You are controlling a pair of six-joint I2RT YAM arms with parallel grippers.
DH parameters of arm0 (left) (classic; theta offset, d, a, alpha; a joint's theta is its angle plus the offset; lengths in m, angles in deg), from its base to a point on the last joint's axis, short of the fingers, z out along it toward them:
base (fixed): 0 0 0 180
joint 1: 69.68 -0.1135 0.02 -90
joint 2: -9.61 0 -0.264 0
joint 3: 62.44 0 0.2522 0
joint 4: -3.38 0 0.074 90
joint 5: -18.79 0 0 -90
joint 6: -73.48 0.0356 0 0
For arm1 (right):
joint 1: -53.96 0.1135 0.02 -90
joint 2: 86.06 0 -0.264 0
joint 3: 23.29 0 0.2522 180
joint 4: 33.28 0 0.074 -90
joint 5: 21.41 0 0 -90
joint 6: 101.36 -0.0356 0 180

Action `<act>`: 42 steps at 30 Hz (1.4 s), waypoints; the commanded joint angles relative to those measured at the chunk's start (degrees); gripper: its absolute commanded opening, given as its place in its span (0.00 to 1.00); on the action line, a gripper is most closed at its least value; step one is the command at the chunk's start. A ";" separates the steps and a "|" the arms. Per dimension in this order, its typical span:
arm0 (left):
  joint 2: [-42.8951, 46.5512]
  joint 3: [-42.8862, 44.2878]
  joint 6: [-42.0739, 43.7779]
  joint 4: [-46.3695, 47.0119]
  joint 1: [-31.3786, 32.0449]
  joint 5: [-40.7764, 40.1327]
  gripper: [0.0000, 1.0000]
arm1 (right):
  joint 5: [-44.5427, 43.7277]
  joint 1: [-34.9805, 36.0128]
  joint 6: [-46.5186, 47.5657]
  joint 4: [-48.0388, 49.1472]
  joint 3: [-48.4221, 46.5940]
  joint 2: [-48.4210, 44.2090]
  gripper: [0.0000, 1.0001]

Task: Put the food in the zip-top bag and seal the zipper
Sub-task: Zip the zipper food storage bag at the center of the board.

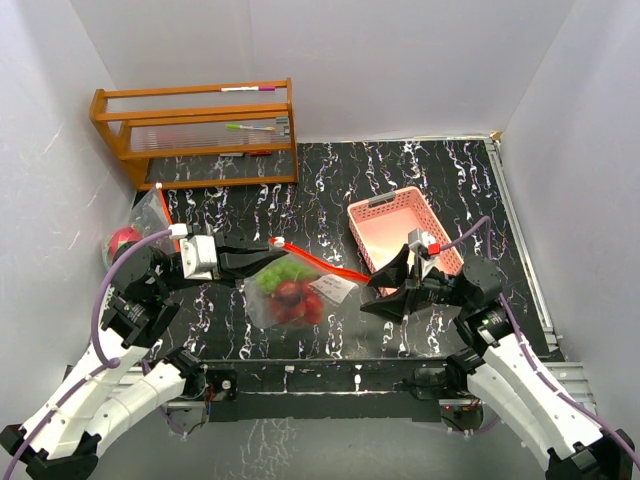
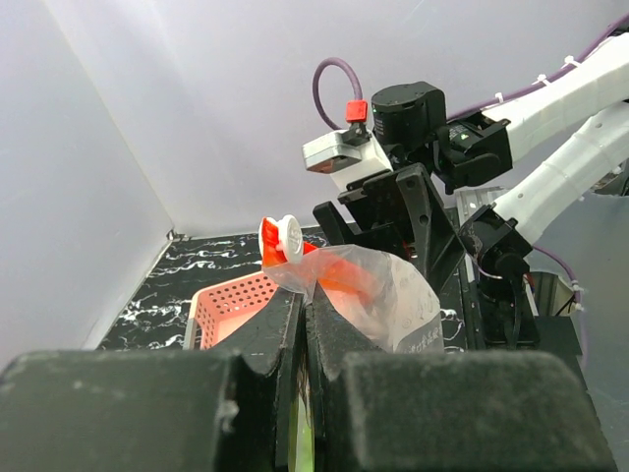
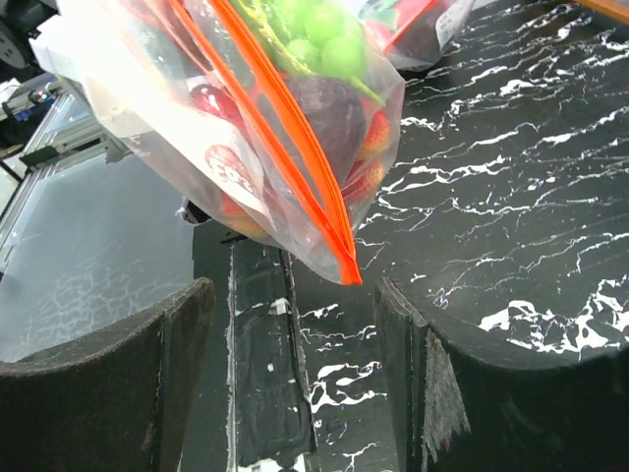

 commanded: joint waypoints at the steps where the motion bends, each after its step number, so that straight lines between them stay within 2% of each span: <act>1: 1.12 1.94 0.53 2.88 -0.24 0.42 0.00 | 1.82 0.07 -0.33 6.93 -1.44 0.22 0.69; 10: 1.50 1.91 0.23 3.03 -0.20 1.08 0.00 | 3.68 0.07 -0.39 11.93 -2.92 6.52 0.69; 15: 1.78 1.49 0.12 3.10 -0.19 0.82 0.00 | 4.54 0.04 -2.02 15.64 -3.96 8.41 0.66; 20: 2.11 0.76 0.32 3.30 -0.24 0.40 0.00 | 6.20 0.05 -3.95 18.00 -4.94 7.58 0.57; 24: 2.06 -0.11 -0.29 4.53 -0.24 0.46 0.00 | 7.60 0.05 -3.94 16.12 -6.57 7.62 0.37; 26: 2.05 -0.38 -0.43 4.92 -0.24 0.35 0.00 | 8.74 0.05 -3.80 14.43 -7.51 8.05 0.28; 27: 2.17 -0.48 -0.43 5.04 -0.22 0.29 0.00 | 9.20 0.05 -3.56 13.34 -8.14 8.31 0.19; 29: 2.29 -0.56 -0.16 4.88 -0.23 0.05 0.00 | 9.30 0.06 -2.27 9.31 -9.77 8.73 0.08; 37: 3.39 -0.28 1.52 3.17 -0.24 -1.32 0.00 | 5.81 0.06 2.65 -5.80 -13.59 7.95 0.08; 39: 3.77 -0.15 2.35 2.29 -0.24 -2.02 0.00 | 0.28 0.07 4.26 -11.34 -14.98 7.43 0.08; 42: 4.04 0.65 4.80 -1.73 -0.22 -3.12 0.00 | -16.24 0.02 6.83 -21.88 -19.12 6.53 0.08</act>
